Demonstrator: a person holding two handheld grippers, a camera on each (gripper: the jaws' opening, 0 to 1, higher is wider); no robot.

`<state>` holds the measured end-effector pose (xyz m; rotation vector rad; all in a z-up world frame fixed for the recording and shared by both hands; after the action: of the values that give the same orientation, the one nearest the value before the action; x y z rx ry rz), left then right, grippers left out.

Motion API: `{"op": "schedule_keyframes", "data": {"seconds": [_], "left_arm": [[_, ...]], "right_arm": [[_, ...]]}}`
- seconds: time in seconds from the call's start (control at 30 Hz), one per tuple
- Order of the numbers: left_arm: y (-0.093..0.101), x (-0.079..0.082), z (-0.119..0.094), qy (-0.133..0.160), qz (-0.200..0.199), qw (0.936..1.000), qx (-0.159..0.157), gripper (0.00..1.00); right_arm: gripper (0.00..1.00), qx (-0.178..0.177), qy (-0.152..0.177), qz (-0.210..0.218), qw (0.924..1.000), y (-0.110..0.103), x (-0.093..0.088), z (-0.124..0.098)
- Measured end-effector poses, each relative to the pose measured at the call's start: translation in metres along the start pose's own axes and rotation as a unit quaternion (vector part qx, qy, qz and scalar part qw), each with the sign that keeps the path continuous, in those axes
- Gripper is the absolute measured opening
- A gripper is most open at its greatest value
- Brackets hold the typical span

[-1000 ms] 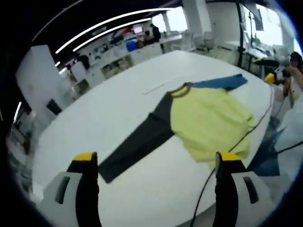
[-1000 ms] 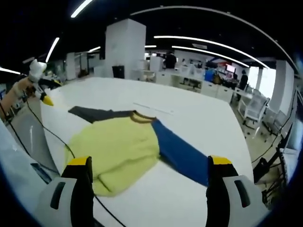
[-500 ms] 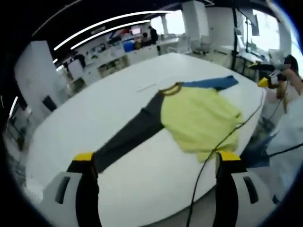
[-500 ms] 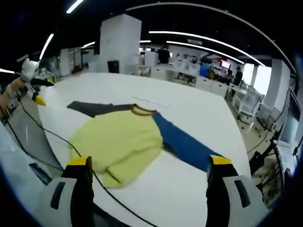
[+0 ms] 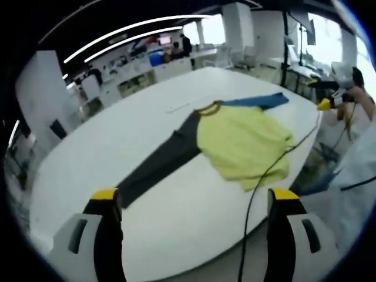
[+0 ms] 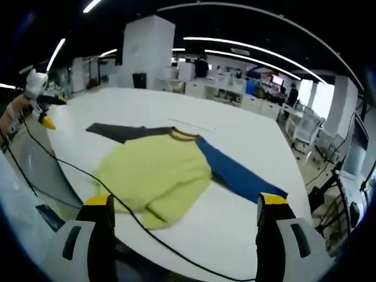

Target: Fold the garment on the visible template until the final outline fits inside the template.

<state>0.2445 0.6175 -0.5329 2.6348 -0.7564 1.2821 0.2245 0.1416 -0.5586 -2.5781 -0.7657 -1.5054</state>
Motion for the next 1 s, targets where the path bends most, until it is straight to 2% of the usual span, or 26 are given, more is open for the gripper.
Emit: {"op": "schedule_keyframes", "data": {"seconds": [0.23, 0.5, 0.67, 0.83, 1.0], "left_arm": [[0.01, 0.008, -0.011, 0.024, -0.003, 0.9996, 0.012, 1.0], [0.044, 0.012, -0.034, 0.027, 0.003, 0.9993, 0.027, 0.99], [0.064, 0.015, -0.053, 0.038, 0.009, 0.9986, 0.036, 0.99], [0.088, 0.012, -0.071, 0.04, 0.017, 0.9984, 0.037, 0.99], [0.101, 0.008, -0.086, 0.044, 0.016, 0.9984, 0.033, 0.99]], "right_arm": [[1.0, -0.007, 0.021, -0.003, 0.9997, 0.007, -0.002, -0.014], [1.0, -0.003, 0.037, -0.013, 0.9992, 0.016, -0.012, -0.045], [1.0, -0.002, 0.043, -0.009, 0.999, 0.019, -0.025, -0.064], [1.0, 0.003, 0.047, -0.006, 0.9989, 0.017, -0.04, -0.084], [1.0, 0.002, 0.053, -0.003, 0.9986, 0.011, -0.05, -0.102]]}}
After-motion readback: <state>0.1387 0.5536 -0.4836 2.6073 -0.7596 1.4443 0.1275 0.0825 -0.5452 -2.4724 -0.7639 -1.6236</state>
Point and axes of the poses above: the point that each gripper's makers call its tool centre point, and the gripper's own axes: z roughly forward along the fingers, y roughly to its right, x roughly out of its top, the point moved 8 cm from there along -z, roughly backward along the fingers, and after that the axes turned 4 degrees about -z, right-handed, at the moved point
